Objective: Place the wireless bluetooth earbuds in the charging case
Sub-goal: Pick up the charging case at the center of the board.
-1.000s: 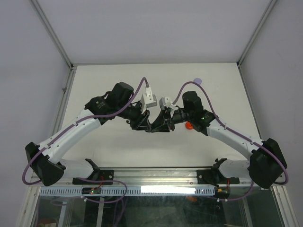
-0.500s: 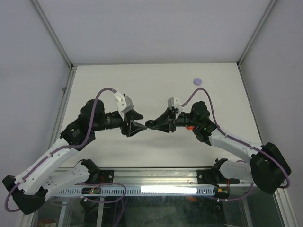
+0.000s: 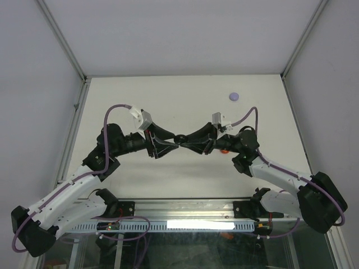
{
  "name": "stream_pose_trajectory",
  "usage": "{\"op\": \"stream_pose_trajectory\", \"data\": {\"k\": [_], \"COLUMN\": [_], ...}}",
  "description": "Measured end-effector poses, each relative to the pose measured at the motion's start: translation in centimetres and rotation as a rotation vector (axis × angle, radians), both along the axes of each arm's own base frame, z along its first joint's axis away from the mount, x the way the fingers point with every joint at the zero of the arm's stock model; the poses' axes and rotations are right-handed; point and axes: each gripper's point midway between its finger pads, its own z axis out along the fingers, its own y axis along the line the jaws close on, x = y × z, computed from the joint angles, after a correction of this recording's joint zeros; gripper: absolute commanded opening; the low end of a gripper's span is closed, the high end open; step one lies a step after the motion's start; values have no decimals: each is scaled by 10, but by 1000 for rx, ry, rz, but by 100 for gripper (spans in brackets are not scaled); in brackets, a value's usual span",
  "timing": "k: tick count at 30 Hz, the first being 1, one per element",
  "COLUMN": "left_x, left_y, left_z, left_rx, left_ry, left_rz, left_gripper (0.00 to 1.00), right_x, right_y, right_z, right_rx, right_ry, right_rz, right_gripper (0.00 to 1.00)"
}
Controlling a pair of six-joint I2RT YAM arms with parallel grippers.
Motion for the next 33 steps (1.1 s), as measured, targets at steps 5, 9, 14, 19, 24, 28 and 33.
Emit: {"op": "stream_pose_trajectory", "data": {"k": [5, 9, 14, 19, 24, 28, 33], "left_x": [3, 2, -7, -8, -7, -7, -9], "left_y": [5, 5, 0, -4, -7, -7, -7], "left_z": [4, 5, 8, 10, 9, 10, 12], "left_rx": [-87, -132, -153, -166, -172, -176, -178], "left_ry": [30, 57, 65, 62, 68, 64, 46], "left_rz": [-50, -106, -186, -222, -235, -245, -257], "left_gripper": [44, 44, 44, 40, 35, 25, 2], "right_x": [-3, -5, -5, -6, -8, -10, -12], "right_y": [-2, -4, -5, -5, -4, -1, -1], "right_z": [8, 11, 16, 18, 18, 17, 19], "right_rx": [43, 68, 91, 100, 105, 106, 113], "right_ry": [12, 25, 32, 43, 53, 56, 57], "right_rz": [1, 3, 1, 8, 19, 30, 35], "right_gripper": [1, 1, 1, 1, 1, 1, 15]}}
